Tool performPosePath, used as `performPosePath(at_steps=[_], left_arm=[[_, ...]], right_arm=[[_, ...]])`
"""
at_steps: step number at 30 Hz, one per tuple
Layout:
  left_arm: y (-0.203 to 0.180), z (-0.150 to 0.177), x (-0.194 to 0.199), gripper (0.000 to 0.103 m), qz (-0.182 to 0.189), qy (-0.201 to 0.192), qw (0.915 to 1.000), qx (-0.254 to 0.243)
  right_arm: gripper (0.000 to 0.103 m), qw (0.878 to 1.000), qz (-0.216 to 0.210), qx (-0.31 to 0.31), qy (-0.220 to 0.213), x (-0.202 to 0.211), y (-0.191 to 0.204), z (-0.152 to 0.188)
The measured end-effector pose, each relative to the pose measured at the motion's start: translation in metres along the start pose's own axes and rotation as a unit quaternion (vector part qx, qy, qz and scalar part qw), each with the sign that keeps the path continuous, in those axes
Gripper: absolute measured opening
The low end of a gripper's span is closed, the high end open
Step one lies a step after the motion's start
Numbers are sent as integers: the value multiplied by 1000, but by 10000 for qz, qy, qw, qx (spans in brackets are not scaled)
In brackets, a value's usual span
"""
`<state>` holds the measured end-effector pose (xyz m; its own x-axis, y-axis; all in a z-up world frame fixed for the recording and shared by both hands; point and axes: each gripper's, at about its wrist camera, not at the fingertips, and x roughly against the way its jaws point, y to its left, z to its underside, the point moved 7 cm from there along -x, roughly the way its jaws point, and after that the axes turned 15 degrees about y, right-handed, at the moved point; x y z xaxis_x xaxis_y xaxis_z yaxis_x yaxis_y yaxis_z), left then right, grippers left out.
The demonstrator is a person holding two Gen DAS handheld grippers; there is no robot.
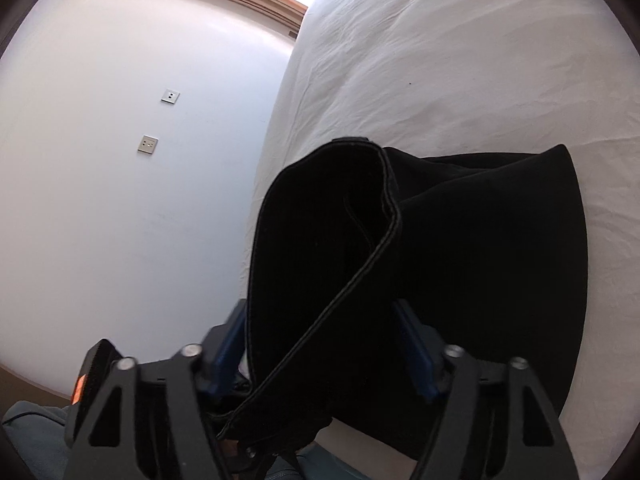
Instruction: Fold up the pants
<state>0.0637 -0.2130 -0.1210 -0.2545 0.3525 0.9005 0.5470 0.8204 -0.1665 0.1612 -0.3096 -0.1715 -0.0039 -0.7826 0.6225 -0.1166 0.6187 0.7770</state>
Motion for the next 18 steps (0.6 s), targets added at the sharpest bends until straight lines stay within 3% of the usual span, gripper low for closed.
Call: performPosePath(at_steps=[4, 12, 18], left_arm=[[-7, -13, -11, 12, -41, 89, 9999, -87], [-44, -34, -53, 12, -250, 426, 9979, -421], [-68, -51, -88, 13, -416, 616, 9956, -572]], right_arm=[[31, 9997, 193, 117, -116, 6, -7, 4], [20, 9991, 360, 32, -214, 17, -39, 0], [19, 9989, 397, -82, -224, 20, -72, -6]])
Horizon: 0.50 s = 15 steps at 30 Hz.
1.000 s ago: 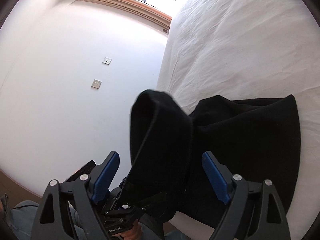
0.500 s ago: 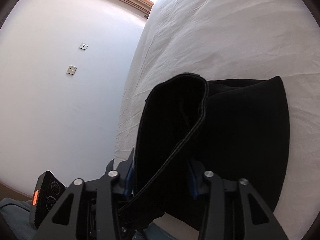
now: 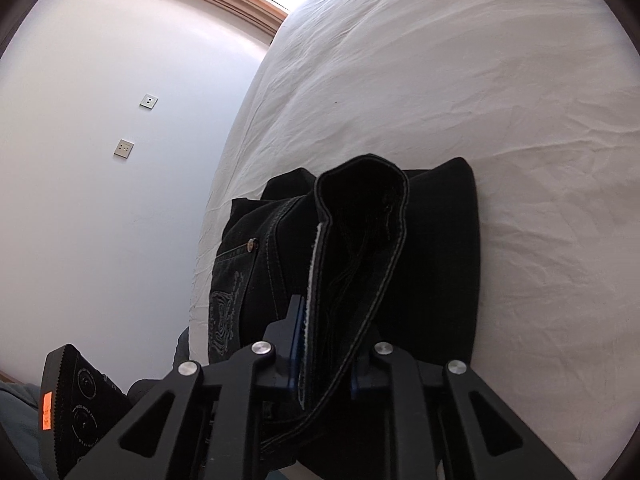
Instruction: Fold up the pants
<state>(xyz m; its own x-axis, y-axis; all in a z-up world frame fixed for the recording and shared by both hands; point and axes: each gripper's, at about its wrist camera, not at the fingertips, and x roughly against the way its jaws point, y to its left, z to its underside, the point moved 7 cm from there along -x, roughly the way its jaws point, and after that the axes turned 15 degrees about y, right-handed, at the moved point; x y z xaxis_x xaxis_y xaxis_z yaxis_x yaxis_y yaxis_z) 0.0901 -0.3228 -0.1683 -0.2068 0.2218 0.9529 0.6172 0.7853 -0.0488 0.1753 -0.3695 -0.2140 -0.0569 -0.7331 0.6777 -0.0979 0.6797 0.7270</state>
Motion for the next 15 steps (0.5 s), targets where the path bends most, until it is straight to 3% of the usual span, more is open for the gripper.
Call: performPosePath(at_steps=[7, 12, 15], left_arm=[[-7, -9, -16, 13, -208, 64, 9997, -91], [-28, -1, -31, 22, -230, -16, 9996, -159], [-20, 9, -37, 34, -43, -31, 9999, -127]], right_arm=[[18, 9999, -103, -127, -12, -6, -26, -2], [18, 9997, -102, -186, -77, -7, -28, -1], [17, 9997, -140, -186, -92, -6, -34, 2]])
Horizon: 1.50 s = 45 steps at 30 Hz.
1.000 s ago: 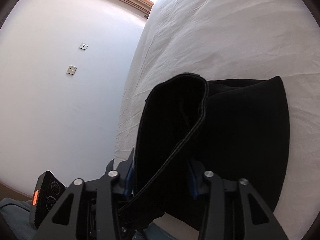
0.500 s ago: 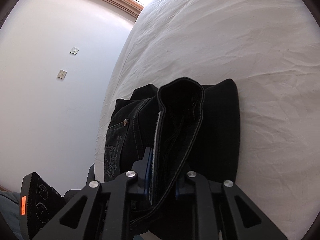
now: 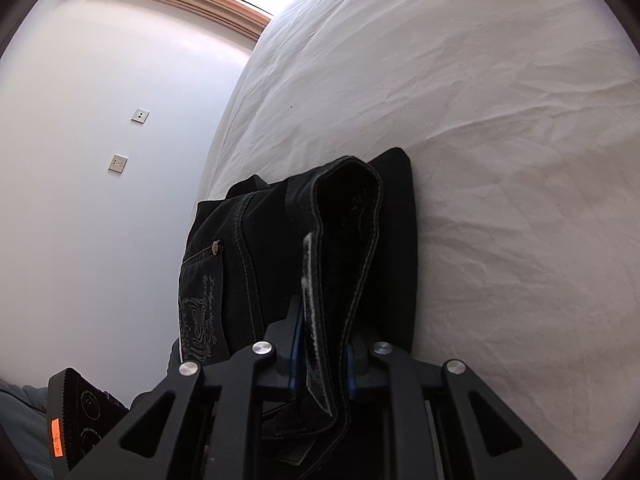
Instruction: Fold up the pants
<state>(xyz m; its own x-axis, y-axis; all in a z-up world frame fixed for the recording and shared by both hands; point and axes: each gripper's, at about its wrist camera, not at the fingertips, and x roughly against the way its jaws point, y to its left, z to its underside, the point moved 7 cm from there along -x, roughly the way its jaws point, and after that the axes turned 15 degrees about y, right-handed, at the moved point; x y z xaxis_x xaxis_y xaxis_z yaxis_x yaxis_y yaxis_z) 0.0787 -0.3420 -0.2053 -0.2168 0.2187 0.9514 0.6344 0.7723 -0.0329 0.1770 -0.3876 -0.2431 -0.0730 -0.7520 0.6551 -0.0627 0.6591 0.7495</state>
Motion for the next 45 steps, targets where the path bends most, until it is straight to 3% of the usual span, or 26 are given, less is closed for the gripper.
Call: performPosePath(at_steps=[2, 4, 8, 12, 14, 15, 16, 19, 21, 24, 26, 28, 30, 34, 35, 39, 41, 45], left_arm=[[1, 3, 6, 45, 301, 77, 9995, 41], [6, 9, 18, 48, 737, 121, 9971, 150], [24, 28, 73, 68, 1162, -495, 9916, 295], [74, 39, 100, 76, 999, -977, 9867, 827], [108, 40, 95, 76, 868, -891, 9849, 1202], [122, 42, 92, 76, 913, -835, 9825, 1395], [134, 42, 91, 76, 980, -834, 9795, 1552], [154, 39, 92, 76, 927, -945, 9771, 1663], [165, 31, 87, 76, 944, -966, 9772, 1640], [175, 20, 73, 76, 1010, -803, 9785, 1609], [182, 16, 56, 76, 1110, -701, 9772, 1669], [185, 10, 40, 76, 1287, -670, 9748, 1698], [192, 0, 39, 76, 1500, -796, 9716, 1646], [209, -24, 45, 76, 2006, -1051, 9624, 1498], [215, -30, 45, 76, 2264, -1103, 9564, 1479], [225, -31, 34, 74, 3515, -976, 9183, 1535], [223, -17, 35, 74, 3767, -1092, 9074, 1510], [220, 12, 34, 74, 3873, -1379, 8981, 1561]], right_arm=[[16, 9999, -133, -58, 13, -6, 2, -2], [16, 9997, -232, -83, -10, -5, 0, -1], [21, 9996, -248, -129, -102, -2, 1, 3], [34, 9992, -67, -281, -265, 9, 4, 12], [45, 9974, 129, -517, -489, 25, 3, 16], [56, 9957, 284, -630, -621, 33, 2, 19], [61, 9946, 375, -627, -740, 41, 7, 22], [61, 9961, -237, -116, -845, 49, 46, 31], [61, 9960, -536, 233, -675, 36, 69, 37], [61, 9989, -418, 127, -165, 0, 60, 43], [52, 9984, -457, -328, 66, -22, 30, 51], [12, 9961, -628, -612, -112, -17, 12, 57], [0, 9948, -683, -744, -149, -13, 5, 64], [0, 9963, -545, -653, -108, -13, 8, 63], [0, 9967, -502, -631, -75, -15, 9, 62], [0, 9970, -485, -602, 15, -19, 8, 56], [0, 9970, -495, -592, 22, -19, 7, 57], [0, 9964, -575, -622, -1, -13, -1, 58]])
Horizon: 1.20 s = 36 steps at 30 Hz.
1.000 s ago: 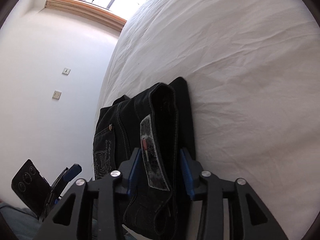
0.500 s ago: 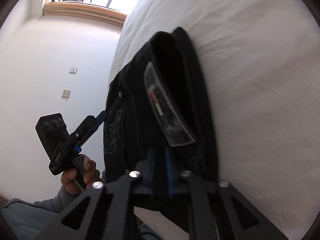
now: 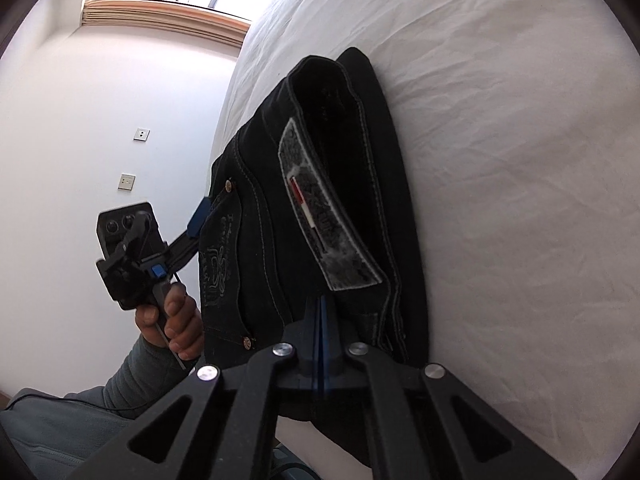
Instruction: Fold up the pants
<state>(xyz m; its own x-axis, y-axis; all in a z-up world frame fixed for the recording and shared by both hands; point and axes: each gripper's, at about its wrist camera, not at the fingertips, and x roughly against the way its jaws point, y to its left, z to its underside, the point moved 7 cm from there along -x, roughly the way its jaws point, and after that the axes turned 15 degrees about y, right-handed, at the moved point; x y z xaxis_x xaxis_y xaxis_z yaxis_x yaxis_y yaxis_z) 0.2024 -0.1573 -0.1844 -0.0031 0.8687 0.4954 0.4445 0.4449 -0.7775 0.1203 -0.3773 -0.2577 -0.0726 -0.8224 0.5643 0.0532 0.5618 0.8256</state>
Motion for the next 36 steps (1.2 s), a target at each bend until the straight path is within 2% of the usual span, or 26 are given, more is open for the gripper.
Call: performPosePath(at_steps=[2, 5, 7, 11, 13, 15, 16, 17, 19, 20, 22, 24, 26, 29, 33, 34, 35, 36], left_arm=[[-3, 14, 6, 75, 268, -246, 9993, 42], [-12, 39, 6, 76, 358, -223, 9991, 35], [-24, 64, 2, 76, 282, -91, 9994, -172], [-38, 109, -11, 76, -131, 359, 9976, -570], [-47, 122, -9, 76, -97, 559, 9963, -652], [-53, 134, -2, 76, -11, 767, 9949, -648], [-54, 139, 4, 76, -47, 833, 9944, -645], [-56, 141, 12, 76, -101, 886, 9942, -608], [-52, 132, 34, 76, -190, 740, 9964, -365], [-45, 124, 44, 82, -322, 503, 9981, -179], [-29, 107, 53, 94, -701, 193, 9973, 130], [-12, 91, 52, 95, -1080, 96, 9934, 385], [7, 82, 39, 95, -1507, 290, 9856, 712], [25, 81, 14, 95, -1633, 637, 9781, 1122], [19, 79, -11, 93, -1961, 852, 9722, 950], [16, 79, -16, 82, -1986, 899, 9717, 914], [16, 79, -24, 55, -2026, 984, 9700, 915], [17, 76, -27, 50, -2030, 1050, 9687, 971]], right_arm=[[0, 10000, 6, -10, -4, 3, -3, 0], [0, 10000, 54, 3, -25, 4, -2, 0], [0, 10000, 28, 6, -48, 4, -3, 1], [0, 9999, -68, -22, -105, 4, -6, 3], [0, 10000, -59, 4, -72, 8, -5, 6], [1, 9997, 166, 198, -37, 18, 1, 13], [5, 9991, 262, 319, -56, 26, 5, 15], [12, 9984, 352, 420, -155, 36, 10, 16], [59, 9969, 373, 506, -480, 59, 16, 14], [65, 9955, 463, 519, -650, 68, 16, 10], [68, 9938, 749, 449, -696, 73, 10, -1], [68, 9940, 876, 374, -541, 65, 4, -13], [68, 9929, 1072, 371, -349, 52, -1, -23], [68, 9939, 1029, 356, -181, 38, -9, -35], [67, 9946, 967, 357, -154, 35, -12, -40], [62, 9936, 1045, 419, -104, 33, -11, -40], [58, 9917, 1198, 458, -50, 30, -9, -38], [54, 9901, 1327, 464, -43, 28, -5, -40]])
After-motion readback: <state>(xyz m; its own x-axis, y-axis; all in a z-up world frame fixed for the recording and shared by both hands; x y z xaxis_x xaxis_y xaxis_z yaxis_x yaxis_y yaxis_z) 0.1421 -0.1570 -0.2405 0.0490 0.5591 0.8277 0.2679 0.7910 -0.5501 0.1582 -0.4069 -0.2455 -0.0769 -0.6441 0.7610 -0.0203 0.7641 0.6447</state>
